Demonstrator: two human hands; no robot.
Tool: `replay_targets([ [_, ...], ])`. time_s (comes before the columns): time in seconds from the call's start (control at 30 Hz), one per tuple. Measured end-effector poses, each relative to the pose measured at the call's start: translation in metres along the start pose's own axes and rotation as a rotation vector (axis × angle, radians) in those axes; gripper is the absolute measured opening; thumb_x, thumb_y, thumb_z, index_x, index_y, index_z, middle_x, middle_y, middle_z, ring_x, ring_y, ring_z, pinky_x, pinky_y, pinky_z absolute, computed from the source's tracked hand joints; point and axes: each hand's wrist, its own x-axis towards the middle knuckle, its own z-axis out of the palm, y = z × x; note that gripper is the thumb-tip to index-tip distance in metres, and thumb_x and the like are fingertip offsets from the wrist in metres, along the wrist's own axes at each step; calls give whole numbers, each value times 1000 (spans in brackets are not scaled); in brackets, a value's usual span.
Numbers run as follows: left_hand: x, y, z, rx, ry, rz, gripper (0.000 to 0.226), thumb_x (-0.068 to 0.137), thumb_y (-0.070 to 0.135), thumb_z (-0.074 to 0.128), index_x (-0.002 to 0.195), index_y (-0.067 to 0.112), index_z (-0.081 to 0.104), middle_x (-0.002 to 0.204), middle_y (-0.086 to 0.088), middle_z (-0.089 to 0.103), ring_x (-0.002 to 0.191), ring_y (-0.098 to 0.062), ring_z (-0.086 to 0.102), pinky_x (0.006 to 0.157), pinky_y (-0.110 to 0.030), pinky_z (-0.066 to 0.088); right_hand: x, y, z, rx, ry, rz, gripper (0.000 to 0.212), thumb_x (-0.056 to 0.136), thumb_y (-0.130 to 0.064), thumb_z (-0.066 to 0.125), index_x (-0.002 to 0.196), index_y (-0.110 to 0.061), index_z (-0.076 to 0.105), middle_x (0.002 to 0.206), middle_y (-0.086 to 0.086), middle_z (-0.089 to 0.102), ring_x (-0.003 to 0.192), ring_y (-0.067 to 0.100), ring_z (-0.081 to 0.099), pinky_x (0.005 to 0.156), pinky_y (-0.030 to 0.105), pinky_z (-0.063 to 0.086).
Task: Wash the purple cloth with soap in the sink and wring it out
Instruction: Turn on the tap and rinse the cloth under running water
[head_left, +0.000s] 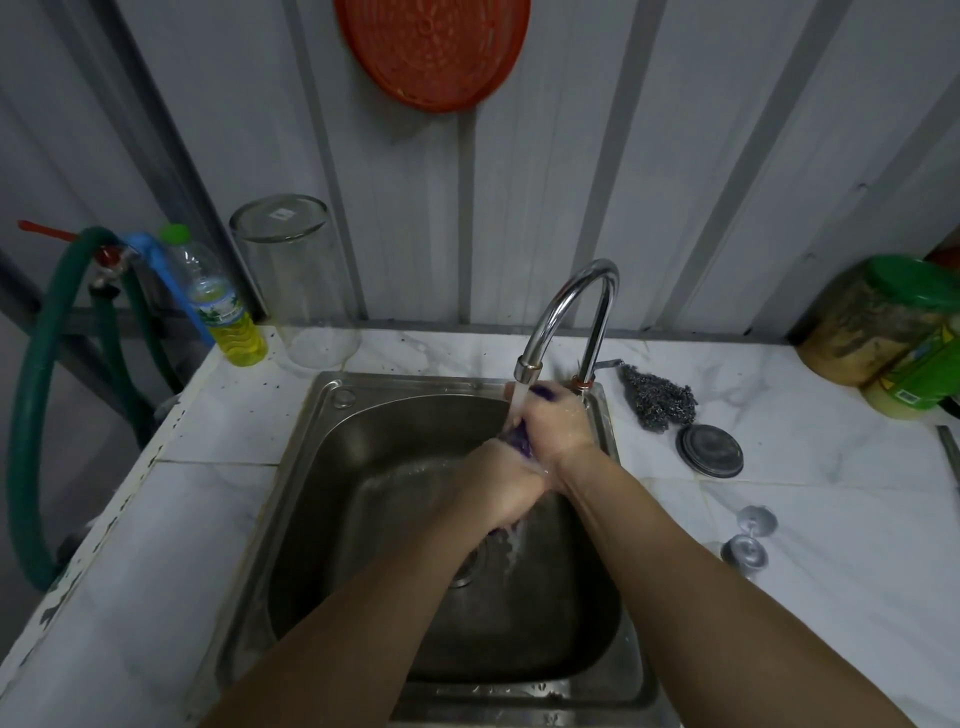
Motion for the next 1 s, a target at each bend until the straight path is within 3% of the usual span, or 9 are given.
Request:
replay_targets([
  [0.07, -5, 0, -7, 94, 40, 61, 28, 87, 39, 69, 102, 15, 65, 75, 8, 58, 65, -9, 57, 57, -23, 40, 0, 0, 0, 76, -4, 20, 25, 85, 10, 58, 91, -11, 71, 72, 9, 69, 60, 22, 67, 61, 38, 62],
  [0.17, -8, -5, -19, -93, 76, 45, 62, 73, 36, 84, 122, 17, 51, 99, 4, 64, 82, -12, 66, 61, -24, 48, -2, 4, -5, 223, -6, 4, 16, 89, 5, 63, 99, -5, 70, 94, 23, 69, 83, 35, 68, 87, 53, 60],
  [0.27, -13, -10, -28, -637, 49, 37, 73, 76, 14, 88, 138, 10, 48, 132, -9, 60, 108, -23, 67, 75, -29, 62, -3, 9, -10, 388, 70, 29, 15, 91, 3, 63, 90, -10, 71, 93, 21, 70, 89, 39, 66, 95, 62, 54],
  [0.33, -17, -10, -25, -1070, 62, 2, 55, 85, 7, 80, 134, 6, 56, 136, -21, 62, 113, -34, 70, 75, -31, 65, -6, 11, -8, 440, 119, 24, 16, 92, 3, 62, 95, -10, 71, 95, 20, 72, 89, 38, 68, 95, 64, 54],
  [0.4, -19, -6, -17, -1365, 75, -114, 40, 89, 23, 77, 125, 10, 65, 128, -22, 70, 109, -37, 73, 77, -37, 65, -10, 17, -3, 458, 148, -14, 18, 92, 2, 65, 93, -13, 74, 94, 15, 75, 89, 34, 70, 94, 59, 56],
  [0.47, -15, -1, -10, -1513, 68, -267, 47, 86, 44, 76, 122, 16, 67, 120, -17, 74, 103, -37, 75, 82, -47, 65, -19, 26, 4, 468, 157, -24, 18, 92, -5, 70, 87, -20, 78, 90, 10, 77, 86, 30, 74, 86, 51, 61],
  [0.6, -1, 3, -5, -1304, 244, -441, 38, 85, 53, 74, 107, 22, 71, 106, -8, 75, 90, -31, 76, 79, -47, 65, -31, 39, 15, 547, 213, 7, 8, 94, -20, 71, 88, -23, 77, 78, 3, 79, 77, 23, 77, 75, 42, 64],
  [0.77, 9, 18, -12, -1239, 481, -423, 27, 90, 43, 72, 90, 16, 73, 93, -4, 76, 75, -24, 75, 52, -29, 59, -23, 24, 23, 540, 346, 152, 16, 95, -27, 69, 93, -11, 71, 81, 7, 76, 75, 28, 77, 72, 48, 65],
  [1.0, 20, 24, -25, -1263, 430, -469, 45, 84, 61, 67, 96, 18, 61, 96, -5, 69, 84, -29, 72, 69, -38, 62, -16, 9, 25, 533, 296, 351, 16, 91, -18, 68, 102, -7, 69, 94, 15, 77, 75, 33, 77, 73, 53, 65],
])
